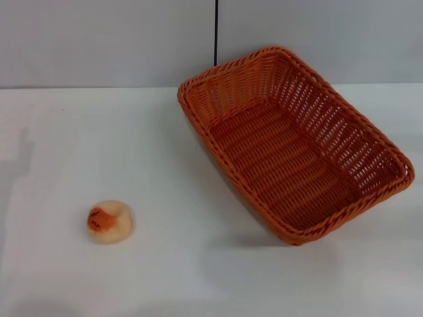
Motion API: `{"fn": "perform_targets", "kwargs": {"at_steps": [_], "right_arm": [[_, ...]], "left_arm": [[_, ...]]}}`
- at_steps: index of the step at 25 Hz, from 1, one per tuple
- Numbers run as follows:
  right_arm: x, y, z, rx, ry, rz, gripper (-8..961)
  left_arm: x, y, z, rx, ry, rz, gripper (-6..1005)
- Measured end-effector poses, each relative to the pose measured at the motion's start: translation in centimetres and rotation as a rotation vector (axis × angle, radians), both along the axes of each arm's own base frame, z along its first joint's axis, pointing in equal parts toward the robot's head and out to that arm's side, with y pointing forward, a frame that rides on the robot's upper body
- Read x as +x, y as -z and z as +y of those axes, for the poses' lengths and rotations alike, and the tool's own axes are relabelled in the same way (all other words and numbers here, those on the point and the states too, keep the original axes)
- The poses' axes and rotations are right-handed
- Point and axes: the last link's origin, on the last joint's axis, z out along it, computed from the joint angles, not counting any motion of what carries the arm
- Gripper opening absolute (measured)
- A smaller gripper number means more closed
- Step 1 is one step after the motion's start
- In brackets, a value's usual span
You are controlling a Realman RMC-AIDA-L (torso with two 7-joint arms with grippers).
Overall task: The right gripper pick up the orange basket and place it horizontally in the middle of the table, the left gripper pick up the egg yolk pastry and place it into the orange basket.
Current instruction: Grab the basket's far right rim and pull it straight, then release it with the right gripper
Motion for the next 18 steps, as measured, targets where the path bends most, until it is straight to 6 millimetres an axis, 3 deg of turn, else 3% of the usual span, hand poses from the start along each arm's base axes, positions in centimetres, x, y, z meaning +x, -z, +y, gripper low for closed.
{"fn": "perform_targets", "kwargs": {"at_steps": [3, 9, 10, 11, 13, 16, 18], "right_arm": [[-1.8, -2.1, 0.5, -0.187, -0.133, 0.034, 819], [-4.4, -4.9, 1.7, -0.495, -0.209, 0.063, 817], [-6.0, -5.7, 2.5, -0.637, -0.230, 0.039, 817], [-6.0, -5.7, 2.5, -0.637, -0.230, 0.039, 817], [-8.1, -6.4, 3.5, -0.828, -0.225, -0.012, 816], [-9.6, -6.6, 4.2, -0.943, -0.203, -0.062, 816], [-11.5, -6.4, 5.6, -1.116, -0.128, -0.139, 815]], "left_arm": [[0.0, 0.1, 0.0, -0.018, 0.002, 0.010, 721], [-0.2, 0.2, 0.2, -0.038, 0.001, -0.007, 719], [-0.3, 0.2, 0.3, -0.045, 0.003, -0.016, 719], [-0.3, 0.2, 0.3, -0.048, 0.005, -0.020, 719], [-0.3, 0.2, 0.3, -0.052, 0.008, -0.020, 718], [-0.3, 0.2, 0.2, -0.056, 0.014, -0.015, 718], [-0.3, 0.3, 0.1, -0.060, 0.014, -0.014, 717]]}}
